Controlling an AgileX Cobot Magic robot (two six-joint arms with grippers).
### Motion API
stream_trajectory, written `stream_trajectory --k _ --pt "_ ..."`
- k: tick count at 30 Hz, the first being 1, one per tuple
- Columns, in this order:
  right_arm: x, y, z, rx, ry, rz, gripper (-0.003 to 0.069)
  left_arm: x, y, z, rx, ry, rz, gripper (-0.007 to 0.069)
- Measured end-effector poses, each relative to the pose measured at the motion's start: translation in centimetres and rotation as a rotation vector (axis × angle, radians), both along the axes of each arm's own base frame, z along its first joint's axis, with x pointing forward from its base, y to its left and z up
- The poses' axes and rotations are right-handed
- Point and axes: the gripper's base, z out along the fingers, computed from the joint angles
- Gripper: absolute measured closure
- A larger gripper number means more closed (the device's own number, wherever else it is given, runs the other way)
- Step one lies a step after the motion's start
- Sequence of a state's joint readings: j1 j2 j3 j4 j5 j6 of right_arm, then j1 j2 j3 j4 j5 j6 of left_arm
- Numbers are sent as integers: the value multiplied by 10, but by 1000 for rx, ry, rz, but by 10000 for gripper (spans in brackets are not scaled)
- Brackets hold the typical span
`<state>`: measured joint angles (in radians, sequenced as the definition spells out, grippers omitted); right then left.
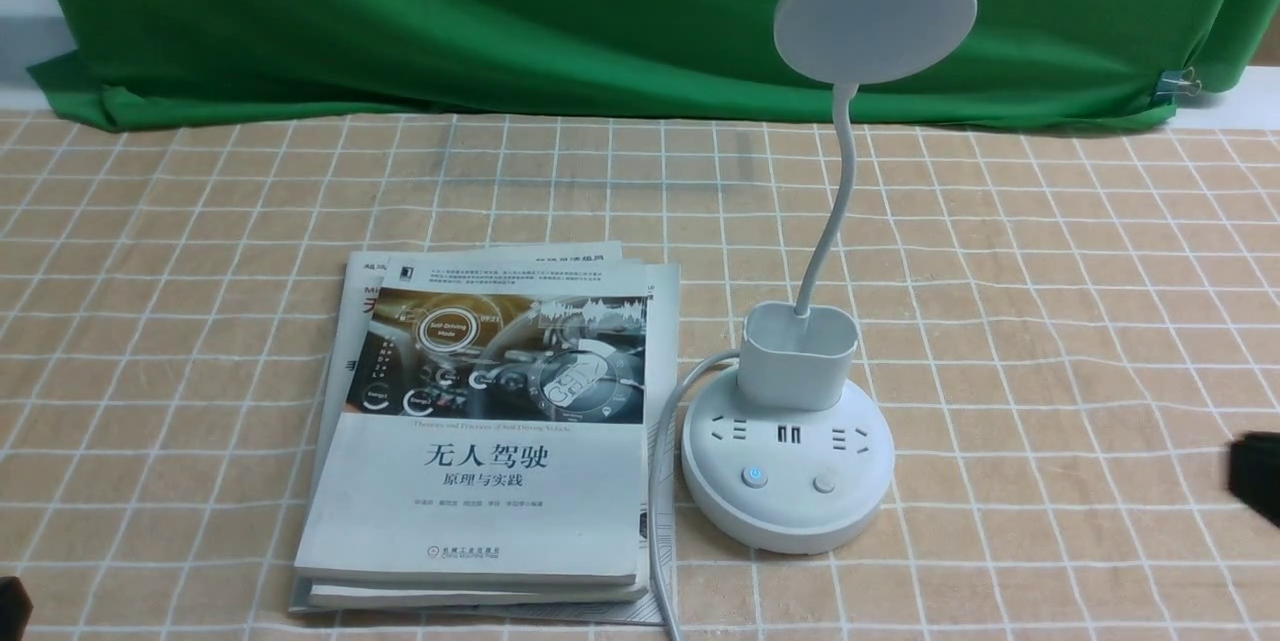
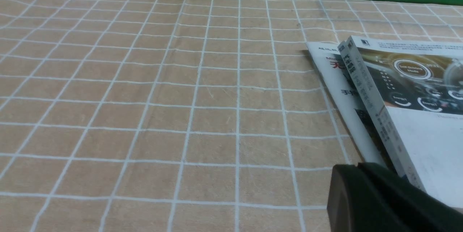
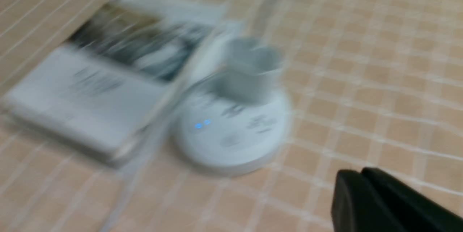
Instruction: Turn off the desk lamp on the light coffee tablecloth by hand.
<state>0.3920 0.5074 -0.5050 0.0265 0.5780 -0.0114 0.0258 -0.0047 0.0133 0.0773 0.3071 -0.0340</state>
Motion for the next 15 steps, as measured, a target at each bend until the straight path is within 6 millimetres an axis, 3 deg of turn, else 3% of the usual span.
stream_trajectory --k 2,3,8,15 --pt "-4 -7 -12 10 -45 -52 631 0 0 0 0 0 0 620" --pt "-10 -16 -29 18 -89 -121 630 0 0 0 2 0 0 620" --pt "-29 -31 -75 36 -199 -275 630 0 0 0 3 0 0 620" --pt "-38 -35 -102 49 -277 -315 630 0 0 0 3 0 0 620"
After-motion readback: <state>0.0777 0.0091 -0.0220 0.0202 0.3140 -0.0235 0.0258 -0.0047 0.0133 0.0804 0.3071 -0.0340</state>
